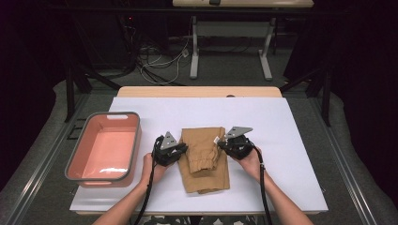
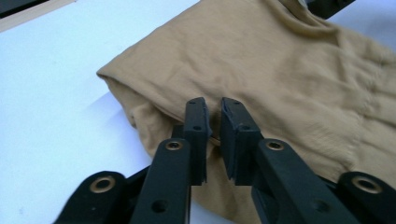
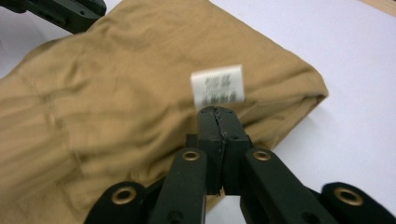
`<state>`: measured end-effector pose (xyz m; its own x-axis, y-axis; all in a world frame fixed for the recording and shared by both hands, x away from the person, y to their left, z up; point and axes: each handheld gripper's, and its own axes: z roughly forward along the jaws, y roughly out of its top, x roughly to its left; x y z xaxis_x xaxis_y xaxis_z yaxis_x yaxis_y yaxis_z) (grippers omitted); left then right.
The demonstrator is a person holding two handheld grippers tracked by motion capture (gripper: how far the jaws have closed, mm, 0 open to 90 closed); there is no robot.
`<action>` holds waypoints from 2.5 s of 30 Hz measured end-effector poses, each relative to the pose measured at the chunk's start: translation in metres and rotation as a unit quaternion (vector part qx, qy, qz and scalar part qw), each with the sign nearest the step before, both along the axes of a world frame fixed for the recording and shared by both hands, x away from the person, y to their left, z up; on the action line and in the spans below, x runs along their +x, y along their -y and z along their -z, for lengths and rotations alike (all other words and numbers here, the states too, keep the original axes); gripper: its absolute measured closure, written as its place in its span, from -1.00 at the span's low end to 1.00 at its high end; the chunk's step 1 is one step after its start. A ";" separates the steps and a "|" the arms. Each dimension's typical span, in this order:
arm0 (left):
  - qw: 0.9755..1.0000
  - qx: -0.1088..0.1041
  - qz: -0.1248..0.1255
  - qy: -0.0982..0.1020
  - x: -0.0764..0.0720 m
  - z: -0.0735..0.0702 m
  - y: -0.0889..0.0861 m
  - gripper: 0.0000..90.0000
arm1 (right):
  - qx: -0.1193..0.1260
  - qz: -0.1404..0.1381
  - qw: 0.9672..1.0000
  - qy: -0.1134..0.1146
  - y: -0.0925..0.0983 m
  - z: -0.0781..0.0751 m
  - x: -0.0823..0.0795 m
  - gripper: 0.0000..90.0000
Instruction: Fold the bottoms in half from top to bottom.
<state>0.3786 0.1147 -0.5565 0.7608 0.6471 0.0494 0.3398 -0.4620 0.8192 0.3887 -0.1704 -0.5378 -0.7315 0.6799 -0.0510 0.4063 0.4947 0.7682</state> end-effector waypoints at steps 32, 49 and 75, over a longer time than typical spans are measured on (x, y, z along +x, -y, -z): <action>0.997 0.008 -0.020 -0.073 0.007 0.008 0.021 0.33 | 0.044 0.069 0.992 -0.097 -0.011 0.020 0.014 0.46; 0.997 -0.002 -0.004 -0.073 0.005 0.005 0.021 0.92 | 0.063 0.060 0.992 -0.088 -0.008 0.014 0.009 0.82; 0.995 -0.009 0.003 -0.096 0.005 -0.006 0.013 0.02 | 0.040 0.035 0.992 -0.115 0.001 0.014 -0.004 0.75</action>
